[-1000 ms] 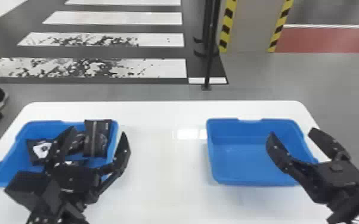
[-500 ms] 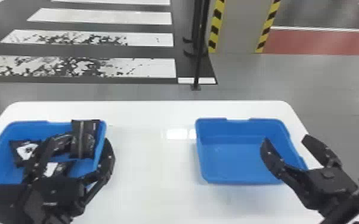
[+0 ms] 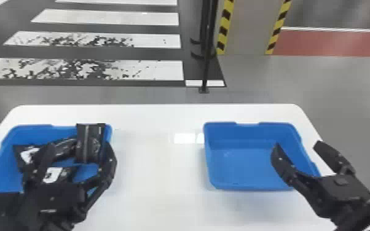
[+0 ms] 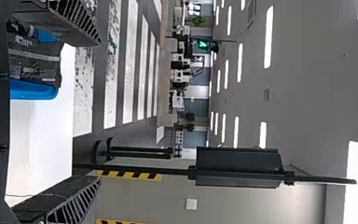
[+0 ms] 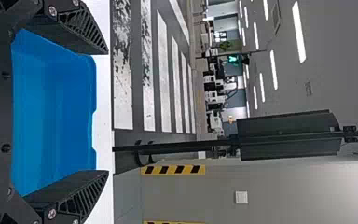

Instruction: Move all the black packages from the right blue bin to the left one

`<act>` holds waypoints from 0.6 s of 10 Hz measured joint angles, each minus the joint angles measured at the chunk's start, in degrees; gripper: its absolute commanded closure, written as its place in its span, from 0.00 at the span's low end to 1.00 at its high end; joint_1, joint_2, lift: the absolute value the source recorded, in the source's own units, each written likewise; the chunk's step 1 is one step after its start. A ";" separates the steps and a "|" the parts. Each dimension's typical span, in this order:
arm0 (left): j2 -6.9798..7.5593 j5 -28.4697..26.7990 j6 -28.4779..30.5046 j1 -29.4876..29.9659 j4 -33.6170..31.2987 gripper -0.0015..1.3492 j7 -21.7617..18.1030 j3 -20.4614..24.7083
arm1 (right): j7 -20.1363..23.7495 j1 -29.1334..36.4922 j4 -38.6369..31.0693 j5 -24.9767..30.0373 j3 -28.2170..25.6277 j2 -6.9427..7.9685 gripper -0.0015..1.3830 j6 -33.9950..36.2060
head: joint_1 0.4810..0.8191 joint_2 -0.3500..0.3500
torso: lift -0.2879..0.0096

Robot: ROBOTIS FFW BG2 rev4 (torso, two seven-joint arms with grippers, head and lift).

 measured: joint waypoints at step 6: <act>-0.26 0.87 -2.14 -0.47 1.49 0.00 0.07 0.83 | 0.07 0.00 0.00 -0.25 -0.22 0.00 0.09 -0.04 | 0.63 0.44 | 0.52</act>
